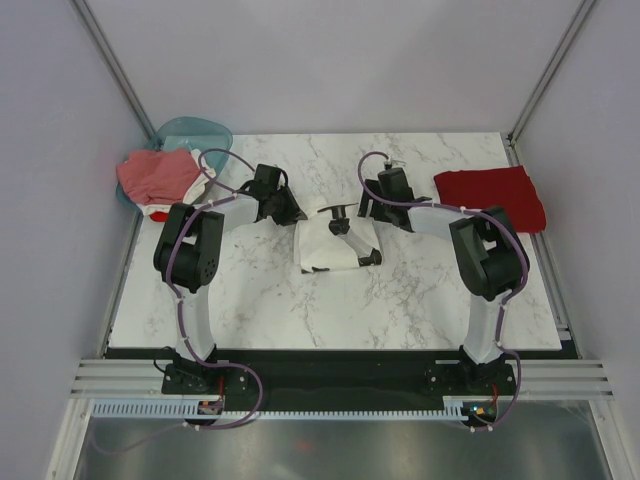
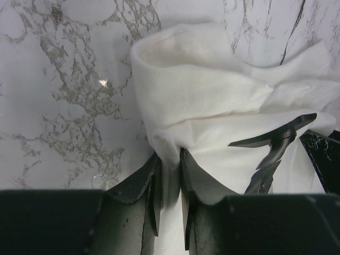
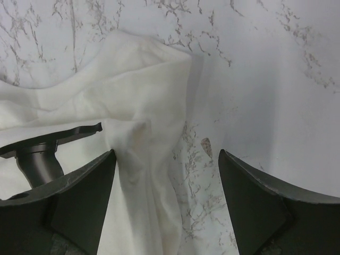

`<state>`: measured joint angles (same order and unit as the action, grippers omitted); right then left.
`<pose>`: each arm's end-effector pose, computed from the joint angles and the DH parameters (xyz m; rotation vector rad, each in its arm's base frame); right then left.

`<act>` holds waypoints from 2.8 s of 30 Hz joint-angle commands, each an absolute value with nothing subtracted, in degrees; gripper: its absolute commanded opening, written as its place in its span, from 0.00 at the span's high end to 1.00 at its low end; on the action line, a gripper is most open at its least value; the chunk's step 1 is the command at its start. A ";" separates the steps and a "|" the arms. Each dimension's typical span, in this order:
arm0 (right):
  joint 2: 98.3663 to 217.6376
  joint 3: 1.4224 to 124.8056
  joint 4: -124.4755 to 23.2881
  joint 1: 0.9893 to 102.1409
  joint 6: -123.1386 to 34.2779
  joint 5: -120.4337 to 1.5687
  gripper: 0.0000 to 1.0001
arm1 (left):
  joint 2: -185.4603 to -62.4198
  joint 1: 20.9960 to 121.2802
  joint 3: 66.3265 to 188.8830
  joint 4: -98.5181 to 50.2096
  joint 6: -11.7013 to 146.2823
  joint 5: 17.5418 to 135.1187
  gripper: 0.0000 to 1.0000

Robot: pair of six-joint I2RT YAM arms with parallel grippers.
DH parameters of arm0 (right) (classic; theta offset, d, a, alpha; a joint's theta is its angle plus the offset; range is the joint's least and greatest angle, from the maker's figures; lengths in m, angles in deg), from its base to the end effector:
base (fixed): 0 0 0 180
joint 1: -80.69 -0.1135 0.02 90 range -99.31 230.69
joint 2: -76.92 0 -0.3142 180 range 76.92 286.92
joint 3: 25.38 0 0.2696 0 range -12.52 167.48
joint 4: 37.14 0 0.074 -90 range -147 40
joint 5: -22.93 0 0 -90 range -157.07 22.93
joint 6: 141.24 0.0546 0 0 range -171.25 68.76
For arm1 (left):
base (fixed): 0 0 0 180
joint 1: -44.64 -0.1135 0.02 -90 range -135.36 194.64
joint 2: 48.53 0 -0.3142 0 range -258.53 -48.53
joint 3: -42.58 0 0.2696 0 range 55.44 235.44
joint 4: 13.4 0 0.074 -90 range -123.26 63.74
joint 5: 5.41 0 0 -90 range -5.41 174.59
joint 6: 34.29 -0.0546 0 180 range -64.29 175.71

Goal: Fold and stack the t-shirts
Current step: Neatly place the folded tshirt to the corner

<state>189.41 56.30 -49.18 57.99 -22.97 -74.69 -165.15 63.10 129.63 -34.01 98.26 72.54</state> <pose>0.4324 0.1730 0.1786 0.1807 2.3222 0.2972 0.4487 -0.1618 0.1635 -0.4380 2.5209 -0.7026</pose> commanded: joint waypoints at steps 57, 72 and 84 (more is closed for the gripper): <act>204.28 80.56 -85.15 66.29 -34.81 -109.09 1.00 | -165.17 62.83 131.20 -38.39 96.67 72.90 0.76; 197.69 75.28 -82.78 57.24 -28.31 -96.26 0.96 | -163.85 61.16 130.41 -39.27 96.49 74.57 0.77; 183.02 65.38 -67.36 55.82 -25.84 -85.45 0.22 | -164.46 60.72 131.11 -39.27 95.79 76.33 0.77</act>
<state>188.60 69.24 -76.19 55.72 -26.91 -90.54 -165.09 61.37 130.18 -36.45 98.23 72.32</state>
